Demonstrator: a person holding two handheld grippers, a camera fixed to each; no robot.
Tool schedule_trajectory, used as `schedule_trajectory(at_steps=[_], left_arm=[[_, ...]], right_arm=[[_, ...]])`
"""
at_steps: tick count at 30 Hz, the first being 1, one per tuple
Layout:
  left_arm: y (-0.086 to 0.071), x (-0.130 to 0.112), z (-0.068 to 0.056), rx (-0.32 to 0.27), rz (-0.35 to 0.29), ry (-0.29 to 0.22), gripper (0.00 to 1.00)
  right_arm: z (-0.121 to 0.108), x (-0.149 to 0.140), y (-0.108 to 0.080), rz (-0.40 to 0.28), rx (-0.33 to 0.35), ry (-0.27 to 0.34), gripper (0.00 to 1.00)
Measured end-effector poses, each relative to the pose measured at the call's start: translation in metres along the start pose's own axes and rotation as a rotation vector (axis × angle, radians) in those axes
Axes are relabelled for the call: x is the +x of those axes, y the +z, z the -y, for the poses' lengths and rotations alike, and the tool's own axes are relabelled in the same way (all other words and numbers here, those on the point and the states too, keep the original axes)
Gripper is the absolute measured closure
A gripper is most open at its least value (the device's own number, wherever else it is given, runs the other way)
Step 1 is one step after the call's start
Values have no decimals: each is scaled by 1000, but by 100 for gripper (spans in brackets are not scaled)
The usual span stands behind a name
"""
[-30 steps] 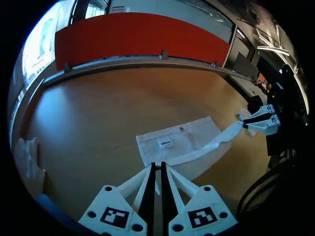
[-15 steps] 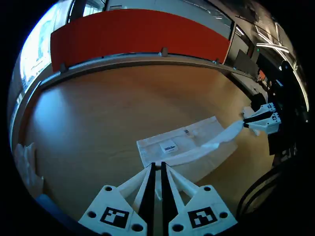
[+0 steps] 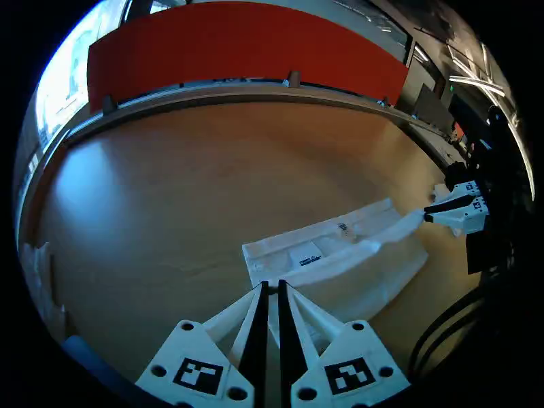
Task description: Fold towel
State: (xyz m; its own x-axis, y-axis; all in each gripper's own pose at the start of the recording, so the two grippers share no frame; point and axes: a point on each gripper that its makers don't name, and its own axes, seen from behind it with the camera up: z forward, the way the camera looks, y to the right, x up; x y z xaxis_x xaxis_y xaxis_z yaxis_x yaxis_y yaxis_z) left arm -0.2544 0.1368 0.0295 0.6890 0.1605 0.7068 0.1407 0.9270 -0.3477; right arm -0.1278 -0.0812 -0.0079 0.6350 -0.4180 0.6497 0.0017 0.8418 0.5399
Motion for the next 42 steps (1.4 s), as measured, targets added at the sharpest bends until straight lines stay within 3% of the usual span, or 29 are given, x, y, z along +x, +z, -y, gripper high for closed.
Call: schedule_trajectory(at_steps=[7,15,19,23,26,42], left_arm=[[14,0,8,28,9,-13,77],[15,3,15,50,12,-15,59],[10,6,17,59,-4,-17,34],[5,7,19,69,-17,-25,9],[2,7,18,68,-20,-29,8],[-9,-2,16,82,-19,-16,8]], right_arm=[[-7,3,16,-7,-28,37,84],[-14,5,20,-5,-64,20,67],[-19,9,17,-21,-77,21,35],[-23,11,13,-34,-86,18,23],[-23,10,11,-35,-86,15,14],[-16,-5,-6,-33,-82,20,14]])
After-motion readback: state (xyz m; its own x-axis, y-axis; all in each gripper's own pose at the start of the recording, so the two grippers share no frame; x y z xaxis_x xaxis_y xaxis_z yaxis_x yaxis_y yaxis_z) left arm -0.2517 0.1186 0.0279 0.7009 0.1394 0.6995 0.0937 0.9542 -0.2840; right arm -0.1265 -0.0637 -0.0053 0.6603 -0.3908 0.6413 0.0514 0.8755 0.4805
